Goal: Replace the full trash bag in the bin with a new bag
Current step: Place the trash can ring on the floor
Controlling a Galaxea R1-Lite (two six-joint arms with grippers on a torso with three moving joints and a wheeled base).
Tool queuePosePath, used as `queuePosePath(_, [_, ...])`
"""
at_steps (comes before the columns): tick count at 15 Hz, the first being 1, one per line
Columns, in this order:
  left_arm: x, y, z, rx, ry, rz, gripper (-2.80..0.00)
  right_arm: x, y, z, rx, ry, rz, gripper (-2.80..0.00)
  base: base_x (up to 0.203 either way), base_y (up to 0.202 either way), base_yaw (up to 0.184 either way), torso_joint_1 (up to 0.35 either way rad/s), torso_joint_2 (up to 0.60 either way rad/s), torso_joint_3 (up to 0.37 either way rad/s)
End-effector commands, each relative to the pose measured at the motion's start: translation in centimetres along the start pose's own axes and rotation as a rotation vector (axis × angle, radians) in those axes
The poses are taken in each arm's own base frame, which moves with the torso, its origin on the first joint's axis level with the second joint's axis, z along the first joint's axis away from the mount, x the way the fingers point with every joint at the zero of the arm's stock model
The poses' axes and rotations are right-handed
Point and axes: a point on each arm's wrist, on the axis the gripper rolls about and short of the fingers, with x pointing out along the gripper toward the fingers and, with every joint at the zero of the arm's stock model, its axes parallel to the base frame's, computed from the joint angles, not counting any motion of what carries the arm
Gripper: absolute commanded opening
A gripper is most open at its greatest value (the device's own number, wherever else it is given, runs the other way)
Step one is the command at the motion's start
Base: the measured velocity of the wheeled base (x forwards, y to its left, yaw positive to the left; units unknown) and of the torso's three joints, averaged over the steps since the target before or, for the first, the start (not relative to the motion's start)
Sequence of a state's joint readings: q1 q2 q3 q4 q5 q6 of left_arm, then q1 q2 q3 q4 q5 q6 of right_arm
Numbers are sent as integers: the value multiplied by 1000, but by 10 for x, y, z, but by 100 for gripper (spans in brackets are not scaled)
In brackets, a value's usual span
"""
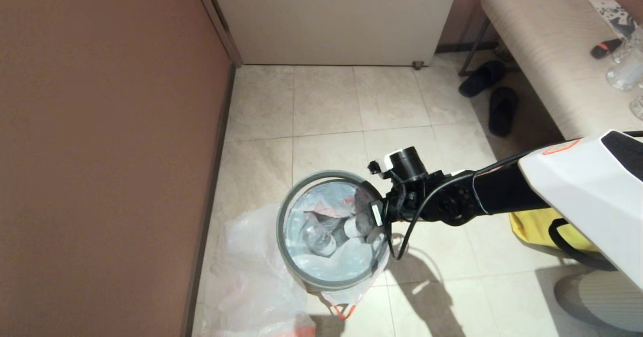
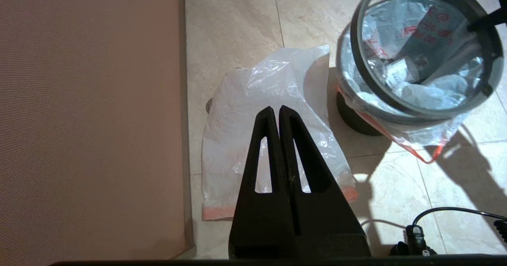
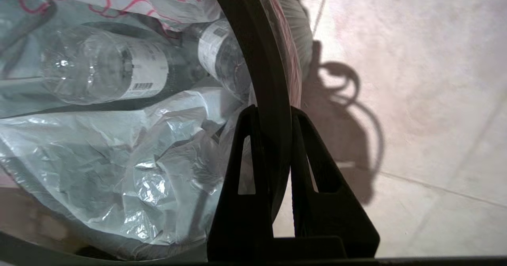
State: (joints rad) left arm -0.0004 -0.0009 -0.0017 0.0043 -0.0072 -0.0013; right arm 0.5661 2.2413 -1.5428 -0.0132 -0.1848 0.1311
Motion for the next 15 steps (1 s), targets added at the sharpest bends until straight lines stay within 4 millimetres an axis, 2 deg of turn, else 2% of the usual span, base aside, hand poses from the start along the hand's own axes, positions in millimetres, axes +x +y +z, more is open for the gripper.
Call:
queuePosePath(1, [0,0,0,0,1,0,-280,5,-1,-2,45,-2,28,-280,0,0,0,0,0,0])
queuePosePath(5, [0,0,0,0,1,0,-280,2,-2,0,49,-8,25,-280,0,0,0,0,0,0])
queuePosePath(7, [0,0,0,0,1,0,-280,-11,-3,8,81,-34,35,-280,0,0,0,0,0,0])
queuePosePath(9, [0,0,0,0,1,0,-280,-15,-1,10,112,-33,60,-280,0,0,0,0,0,0])
queuePosePath(12, [0,0,0,0,1,0,-280,-8,0,-2,103,23,49,-280,0,0,0,0,0,0])
queuePosePath(13, [0,0,0,0,1,0,-280,-6,-1,-4,100,31,45,0,0,0,0,0,0,0])
queuePosePath(15, [0,0,0,0,1,0,-280,1,-1,-10,95,52,35,0,0,0,0,0,0,0])
